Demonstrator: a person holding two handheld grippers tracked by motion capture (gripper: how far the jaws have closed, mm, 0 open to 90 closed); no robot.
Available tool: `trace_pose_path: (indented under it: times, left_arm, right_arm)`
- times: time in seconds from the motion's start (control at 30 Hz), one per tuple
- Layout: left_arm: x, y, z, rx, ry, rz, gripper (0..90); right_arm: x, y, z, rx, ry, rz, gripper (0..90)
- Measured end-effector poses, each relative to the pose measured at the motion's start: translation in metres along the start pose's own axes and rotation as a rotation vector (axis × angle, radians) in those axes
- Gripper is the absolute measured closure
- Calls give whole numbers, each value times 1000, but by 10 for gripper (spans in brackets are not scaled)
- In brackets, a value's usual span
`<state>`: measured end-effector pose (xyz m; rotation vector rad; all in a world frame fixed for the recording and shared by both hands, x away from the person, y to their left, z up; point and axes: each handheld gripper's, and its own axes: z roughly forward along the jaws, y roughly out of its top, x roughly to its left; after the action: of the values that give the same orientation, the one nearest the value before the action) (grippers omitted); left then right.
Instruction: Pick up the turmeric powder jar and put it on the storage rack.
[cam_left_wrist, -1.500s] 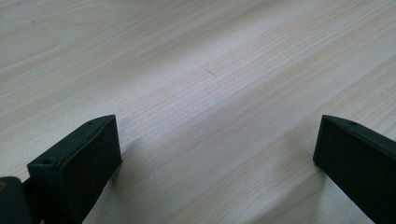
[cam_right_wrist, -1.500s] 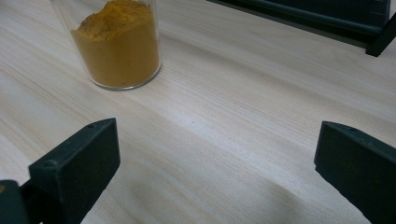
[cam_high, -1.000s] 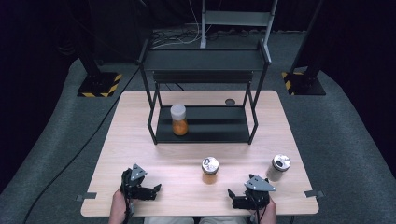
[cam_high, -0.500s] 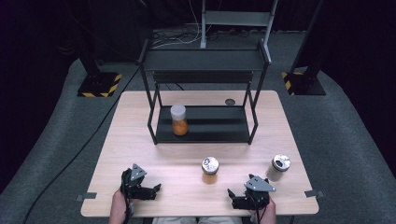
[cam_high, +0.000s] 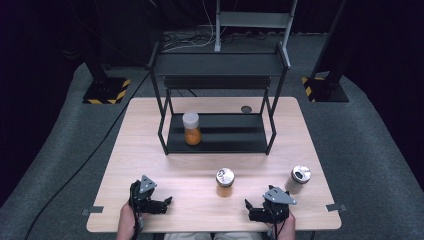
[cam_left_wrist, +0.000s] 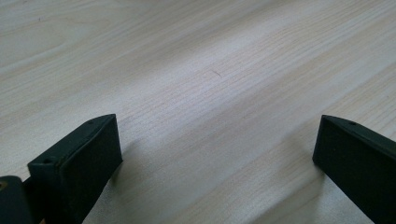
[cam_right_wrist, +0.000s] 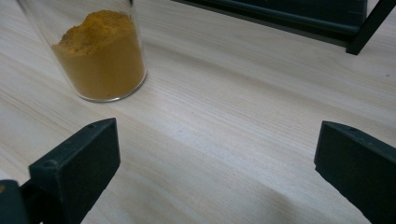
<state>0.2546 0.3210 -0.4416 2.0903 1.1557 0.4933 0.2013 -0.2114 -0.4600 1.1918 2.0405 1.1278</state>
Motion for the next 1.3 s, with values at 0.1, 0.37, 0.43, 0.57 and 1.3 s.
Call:
trace_pose_path:
  times: [0.1,0.37,0.43,0.57,1.3]
  left_arm:
    - [0,0,0,0,0,0,6]
    - [1,0,0,-2,-1,-2,8]
    - [1,0,0,-2,-1,-2,8]
    - [1,0,0,-2,0,-2,7]
    - [2,0,0,-1,-3,3,7]
  right_arm:
    - [3,4,3,6,19,-6,0]
    - [25,20,22,0,97,-66,0]
    - [31,24,29,3,99,-81,0]
    - [36,32,42,-1,113,-88,0]
    - [36,50,72,2,166,-129,108]
